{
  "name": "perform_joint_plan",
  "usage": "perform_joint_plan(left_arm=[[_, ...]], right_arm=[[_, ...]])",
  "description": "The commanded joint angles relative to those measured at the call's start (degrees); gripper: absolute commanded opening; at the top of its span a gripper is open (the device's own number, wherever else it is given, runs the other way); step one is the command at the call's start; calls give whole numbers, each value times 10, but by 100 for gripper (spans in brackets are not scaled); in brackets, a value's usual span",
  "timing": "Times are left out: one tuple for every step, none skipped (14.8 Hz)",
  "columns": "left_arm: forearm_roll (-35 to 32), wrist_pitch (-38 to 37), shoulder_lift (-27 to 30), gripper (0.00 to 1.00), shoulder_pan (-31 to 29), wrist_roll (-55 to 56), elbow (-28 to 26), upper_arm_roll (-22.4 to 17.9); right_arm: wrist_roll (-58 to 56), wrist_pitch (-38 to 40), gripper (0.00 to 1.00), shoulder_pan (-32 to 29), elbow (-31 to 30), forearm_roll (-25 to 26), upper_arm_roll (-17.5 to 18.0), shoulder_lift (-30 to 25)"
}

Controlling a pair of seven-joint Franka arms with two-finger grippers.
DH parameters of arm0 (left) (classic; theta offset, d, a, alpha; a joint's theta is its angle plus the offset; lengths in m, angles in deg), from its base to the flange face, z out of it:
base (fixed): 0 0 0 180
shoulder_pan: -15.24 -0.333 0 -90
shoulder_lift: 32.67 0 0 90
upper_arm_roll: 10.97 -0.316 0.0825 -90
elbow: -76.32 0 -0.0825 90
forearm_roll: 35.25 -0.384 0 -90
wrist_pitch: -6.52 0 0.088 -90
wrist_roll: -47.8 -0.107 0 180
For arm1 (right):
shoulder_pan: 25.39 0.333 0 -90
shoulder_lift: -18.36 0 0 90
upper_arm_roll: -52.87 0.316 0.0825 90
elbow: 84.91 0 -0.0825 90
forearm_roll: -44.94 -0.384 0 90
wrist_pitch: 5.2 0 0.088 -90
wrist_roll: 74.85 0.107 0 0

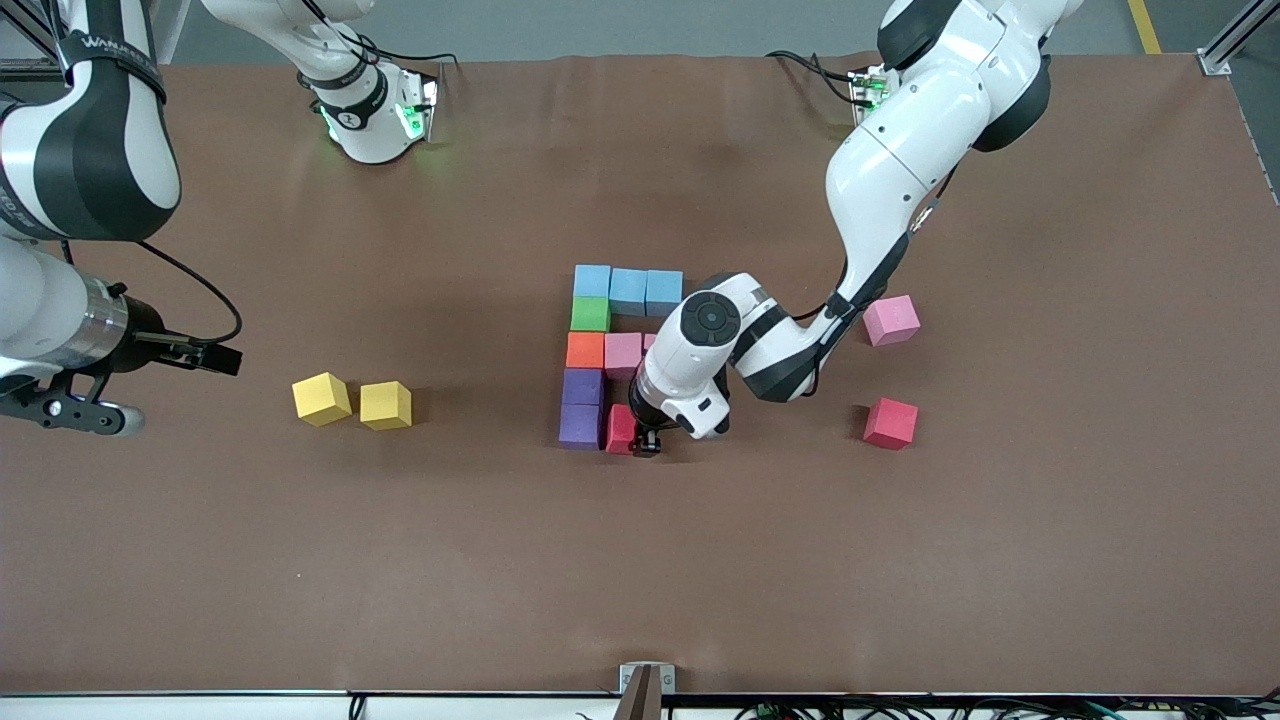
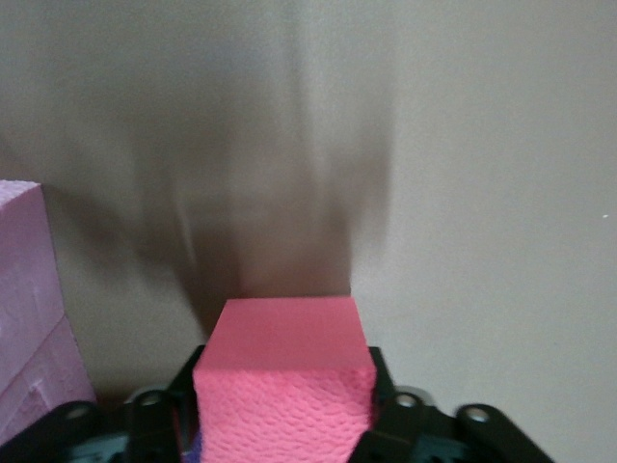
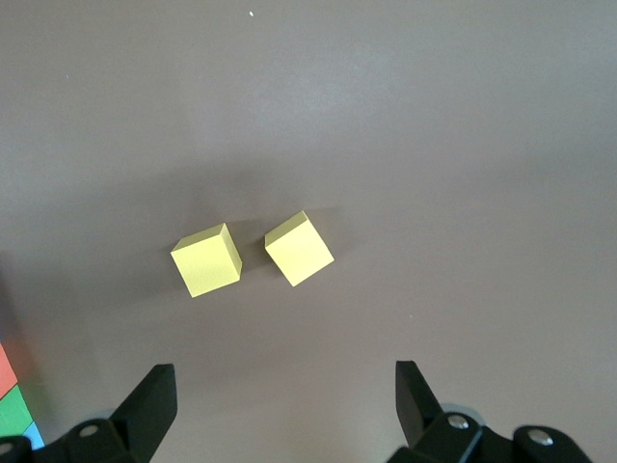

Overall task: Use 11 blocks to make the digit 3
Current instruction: 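Lower the magenta cube beside the purple cube and open the left gripper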

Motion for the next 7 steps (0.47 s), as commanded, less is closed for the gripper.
perform_joint_plan(left_arm=[[10, 8, -4, 100, 8, -1, 15, -7], [10, 7, -1, 100, 6, -2, 15, -7], [10, 5, 6, 100, 5, -2, 13, -7], [10, 4, 11, 100, 3, -2, 13, -6], [9, 3, 18, 100, 2, -3, 12, -6], [8, 1, 27, 100, 0, -4, 12, -6], [9, -2, 32, 100, -2, -4, 7, -6]], right_arm=[[-13, -2, 100, -10, -23, 6, 5, -18], [-46, 1, 100, -18, -22, 7, 4, -18], [-76, 5, 100, -27, -21, 7, 3, -18], [-97, 14, 100, -41, -16, 7, 3, -19], [-115, 27, 100, -56, -6, 7, 3, -21], [-125, 38, 100, -64, 6, 7, 3, -21], [-127, 50, 100, -67, 18, 7, 3, -21]])
